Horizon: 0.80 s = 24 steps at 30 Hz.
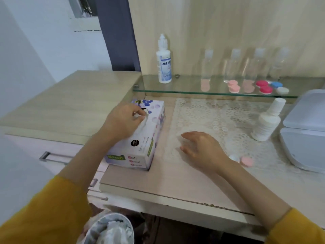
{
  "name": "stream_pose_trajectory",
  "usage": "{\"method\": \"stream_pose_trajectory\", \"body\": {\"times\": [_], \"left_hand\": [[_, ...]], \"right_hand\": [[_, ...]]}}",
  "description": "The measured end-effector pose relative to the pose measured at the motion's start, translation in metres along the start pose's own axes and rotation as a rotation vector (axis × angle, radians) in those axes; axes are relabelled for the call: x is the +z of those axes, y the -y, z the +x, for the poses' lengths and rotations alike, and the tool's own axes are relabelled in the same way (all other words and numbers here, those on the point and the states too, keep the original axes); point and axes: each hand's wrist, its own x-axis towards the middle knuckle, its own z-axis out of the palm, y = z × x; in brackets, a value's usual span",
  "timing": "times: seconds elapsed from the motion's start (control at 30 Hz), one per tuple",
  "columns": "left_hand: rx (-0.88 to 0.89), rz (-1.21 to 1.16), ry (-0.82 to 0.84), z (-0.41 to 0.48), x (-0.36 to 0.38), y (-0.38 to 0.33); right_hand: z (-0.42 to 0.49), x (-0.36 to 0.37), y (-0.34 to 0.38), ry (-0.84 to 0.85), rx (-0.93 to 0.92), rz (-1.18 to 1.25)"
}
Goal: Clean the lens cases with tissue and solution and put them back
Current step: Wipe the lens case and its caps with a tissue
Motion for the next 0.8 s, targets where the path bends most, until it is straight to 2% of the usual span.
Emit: {"method": "stream_pose_trajectory", "body": {"times": [0.13,0.37,0.6,0.8], "left_hand": [[-0.026,0.1,0.109,0.014,-0.007,0.018],[0.074,0.308,0.263,0.022,-0.004,0.019],[0.127,0.347,0.234,0.021,-0.001,0.026],[0.064,0.199,0.175,0.021,-0.002,0.027]], "right_hand": [[0.009,0.007,0.009,0.027,-0.02,-0.041],[0.019,0.017,0.017,0.045,-0.065,-0.059],[0.02,0.024,0.013,0.039,-0.05,-0.042],[0.02,0.027,0.011,0.024,-0.051,-0.034]]}}
